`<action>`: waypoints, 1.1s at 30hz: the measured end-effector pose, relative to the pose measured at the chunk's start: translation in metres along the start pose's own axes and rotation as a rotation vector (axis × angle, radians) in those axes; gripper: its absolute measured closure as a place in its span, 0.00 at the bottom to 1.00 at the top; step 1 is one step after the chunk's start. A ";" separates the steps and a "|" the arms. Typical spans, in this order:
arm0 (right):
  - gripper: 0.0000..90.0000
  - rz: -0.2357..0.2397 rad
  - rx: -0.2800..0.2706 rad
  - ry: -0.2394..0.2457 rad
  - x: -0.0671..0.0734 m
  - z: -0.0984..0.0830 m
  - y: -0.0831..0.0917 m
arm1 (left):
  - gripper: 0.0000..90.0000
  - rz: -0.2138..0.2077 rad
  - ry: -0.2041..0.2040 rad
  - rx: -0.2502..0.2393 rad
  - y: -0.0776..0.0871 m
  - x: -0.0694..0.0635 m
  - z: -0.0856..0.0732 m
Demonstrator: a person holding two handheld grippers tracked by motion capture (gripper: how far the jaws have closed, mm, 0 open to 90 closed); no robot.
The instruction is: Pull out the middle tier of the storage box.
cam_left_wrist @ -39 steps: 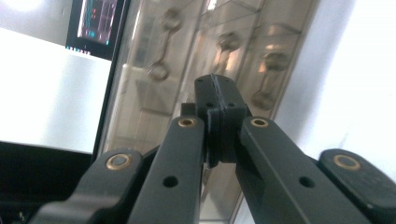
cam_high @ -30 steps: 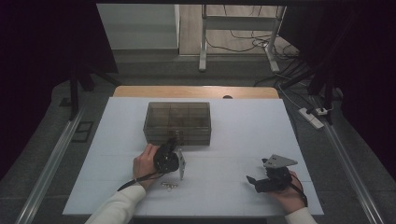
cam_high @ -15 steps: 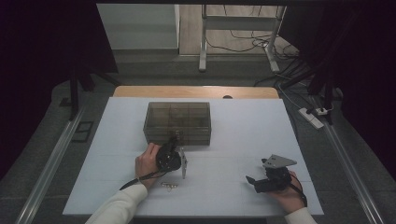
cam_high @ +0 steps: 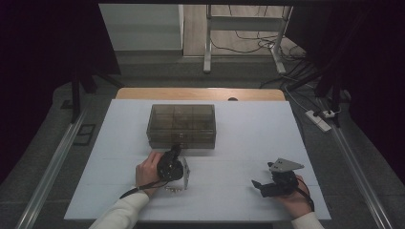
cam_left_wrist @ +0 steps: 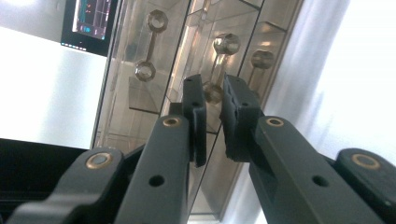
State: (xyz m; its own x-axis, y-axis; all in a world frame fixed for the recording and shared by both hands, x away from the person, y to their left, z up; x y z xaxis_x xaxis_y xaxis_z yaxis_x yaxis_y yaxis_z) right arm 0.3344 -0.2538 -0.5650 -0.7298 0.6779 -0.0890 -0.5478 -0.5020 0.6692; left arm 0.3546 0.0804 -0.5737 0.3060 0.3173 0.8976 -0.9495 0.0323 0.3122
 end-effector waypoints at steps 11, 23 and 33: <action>0.08 0.001 0.002 -0.001 0.000 0.000 0.000 | 0.88 -0.018 0.019 -0.017 0.003 0.000 -0.001; 0.08 -0.001 -0.001 0.001 -0.001 -0.001 0.000 | 0.82 -0.040 0.057 -0.021 0.004 0.003 -0.002; 0.08 -0.004 0.002 0.001 -0.001 -0.001 0.001 | 0.68 -0.089 0.107 -0.050 0.009 0.009 -0.003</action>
State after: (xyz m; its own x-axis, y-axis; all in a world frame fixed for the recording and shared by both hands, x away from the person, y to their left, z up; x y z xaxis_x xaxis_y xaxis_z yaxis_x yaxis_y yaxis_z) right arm 0.3343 -0.2556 -0.5650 -0.7284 0.6789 -0.0923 -0.5495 -0.4984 0.6706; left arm 0.3483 0.0862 -0.5639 0.3828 0.4098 0.8280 -0.9219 0.1116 0.3709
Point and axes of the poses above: each handheld gripper's, and its own axes: y roughly backward along the jaws, z roughly out of its top, x roughly to its left, the point moved 7 cm from there along -y, roughly forward along the jaws
